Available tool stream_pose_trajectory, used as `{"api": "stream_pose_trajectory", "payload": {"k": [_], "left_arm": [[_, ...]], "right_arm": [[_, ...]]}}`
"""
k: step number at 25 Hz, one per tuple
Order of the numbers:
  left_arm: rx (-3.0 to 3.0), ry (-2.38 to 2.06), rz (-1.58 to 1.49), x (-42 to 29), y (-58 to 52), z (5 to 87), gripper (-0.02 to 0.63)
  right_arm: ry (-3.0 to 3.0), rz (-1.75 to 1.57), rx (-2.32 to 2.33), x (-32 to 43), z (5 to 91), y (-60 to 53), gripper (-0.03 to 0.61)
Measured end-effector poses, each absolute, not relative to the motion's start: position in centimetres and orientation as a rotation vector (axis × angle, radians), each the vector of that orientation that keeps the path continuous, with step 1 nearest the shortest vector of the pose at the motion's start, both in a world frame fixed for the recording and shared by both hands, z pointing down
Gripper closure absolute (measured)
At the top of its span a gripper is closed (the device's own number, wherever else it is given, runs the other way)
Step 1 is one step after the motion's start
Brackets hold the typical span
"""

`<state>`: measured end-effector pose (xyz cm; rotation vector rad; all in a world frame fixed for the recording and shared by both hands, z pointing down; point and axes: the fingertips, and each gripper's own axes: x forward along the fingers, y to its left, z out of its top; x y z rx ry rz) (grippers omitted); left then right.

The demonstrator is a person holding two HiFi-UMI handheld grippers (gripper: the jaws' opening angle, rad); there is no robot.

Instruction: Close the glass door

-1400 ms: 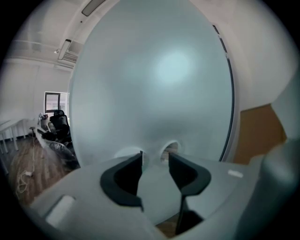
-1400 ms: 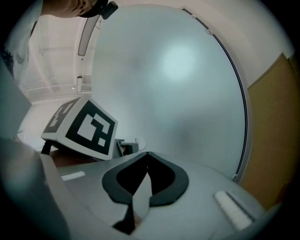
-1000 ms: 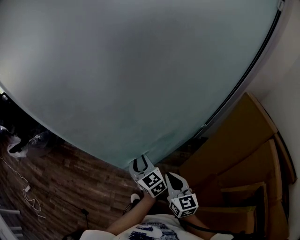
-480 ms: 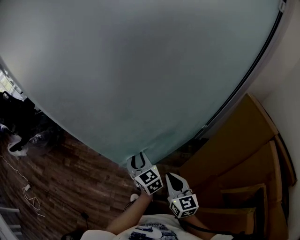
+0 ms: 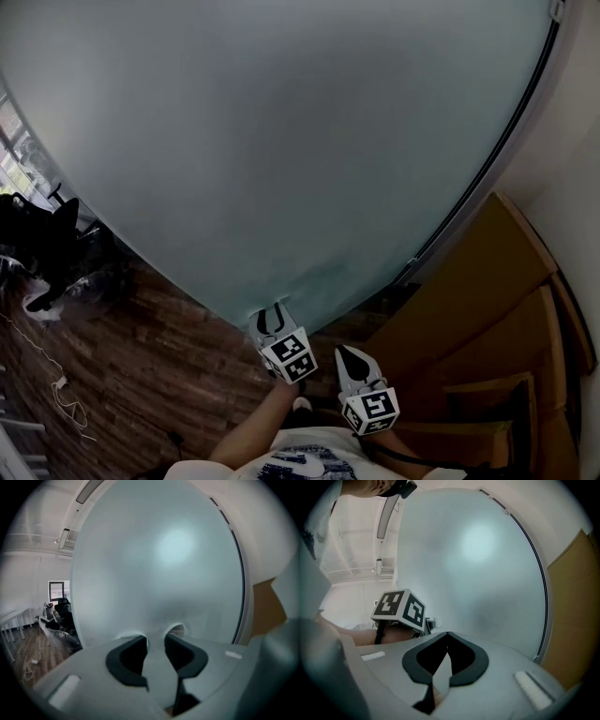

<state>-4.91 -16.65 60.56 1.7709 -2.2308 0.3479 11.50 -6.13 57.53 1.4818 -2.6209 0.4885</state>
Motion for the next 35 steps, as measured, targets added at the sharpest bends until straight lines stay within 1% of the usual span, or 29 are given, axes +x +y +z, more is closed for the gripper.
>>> {"api": "stream_pose_trajectory", "payload": {"k": [10, 20, 35], "left_arm": [[1.829, -2.241, 0.324, -7.0, -20.6, 60.5, 0.497], [1.882, -2.198, 0.354, -8.8, -24.8, 60.5, 0.495], [2.032, -2.065, 0.405, -10.5, -31.9, 60.9, 0.492]], "right_arm": [[-2.622, 0.468, 1.514, 11.9, 57.1, -7.6, 0.571], [-2.61, 0.403, 1.591, 10.6, 55.4, -10.4, 0.571], [-2.543, 0.378, 1.705, 4.2, 54.1, -17.4, 0.571]]}}
